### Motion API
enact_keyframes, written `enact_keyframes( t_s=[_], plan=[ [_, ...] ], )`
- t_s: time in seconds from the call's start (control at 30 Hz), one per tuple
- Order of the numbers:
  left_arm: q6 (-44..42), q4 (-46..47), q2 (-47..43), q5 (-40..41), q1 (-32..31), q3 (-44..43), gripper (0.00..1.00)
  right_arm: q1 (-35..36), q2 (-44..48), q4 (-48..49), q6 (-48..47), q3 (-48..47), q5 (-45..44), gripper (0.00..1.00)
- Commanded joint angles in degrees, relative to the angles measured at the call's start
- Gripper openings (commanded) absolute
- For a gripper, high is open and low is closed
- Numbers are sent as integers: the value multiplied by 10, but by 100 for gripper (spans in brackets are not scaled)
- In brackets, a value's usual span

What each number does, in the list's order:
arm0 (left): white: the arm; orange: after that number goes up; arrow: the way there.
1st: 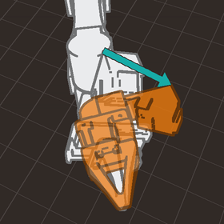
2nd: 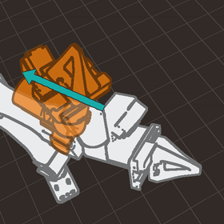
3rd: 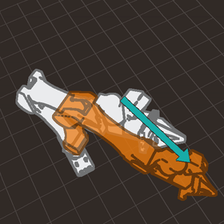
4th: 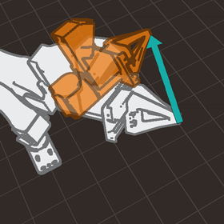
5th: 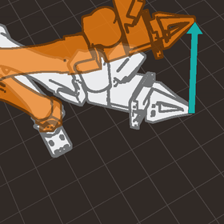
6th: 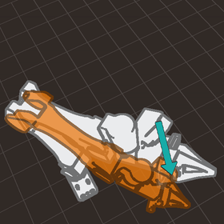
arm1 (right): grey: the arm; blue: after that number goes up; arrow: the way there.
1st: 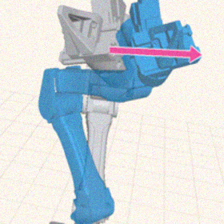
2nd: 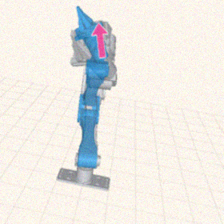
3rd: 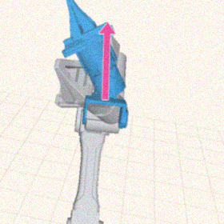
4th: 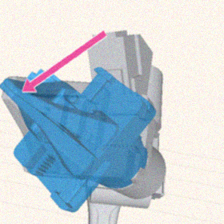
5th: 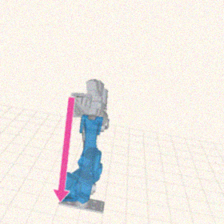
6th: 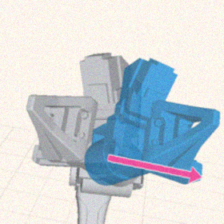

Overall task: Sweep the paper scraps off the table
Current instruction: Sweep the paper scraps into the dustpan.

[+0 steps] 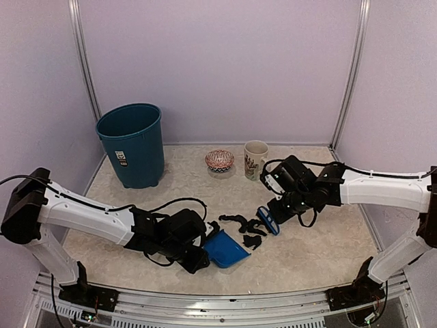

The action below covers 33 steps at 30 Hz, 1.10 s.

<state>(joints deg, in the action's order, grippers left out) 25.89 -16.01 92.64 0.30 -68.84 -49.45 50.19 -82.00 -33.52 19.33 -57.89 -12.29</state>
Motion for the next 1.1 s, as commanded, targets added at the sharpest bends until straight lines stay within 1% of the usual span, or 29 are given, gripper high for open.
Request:
enact_keyframes(
  t_s=[0.0,0.3,0.5,0.63,0.8,0.93,1.07],
  plan=[
    [-16,15,27,-10,-4,-18,0,32,-28,-4,10,-29,4,0],
    [-14,29,51,-8,-3,-27,0,94,-58,-31,22,-76,17,0],
    [-11,36,55,-7,-2,-19,0,124,-55,-62,32,-111,12,0],
    [-2,43,45,-3,1,-1,0,125,-44,-84,33,-130,-31,0],
    [19,47,19,3,1,29,0,123,-60,-120,11,-169,-130,0],
    [41,45,-2,12,1,48,0,108,-82,-95,-34,-183,-164,0],
    [62,43,-23,21,2,68,0,83,-109,-39,-87,-182,-154,0]
  ],
)
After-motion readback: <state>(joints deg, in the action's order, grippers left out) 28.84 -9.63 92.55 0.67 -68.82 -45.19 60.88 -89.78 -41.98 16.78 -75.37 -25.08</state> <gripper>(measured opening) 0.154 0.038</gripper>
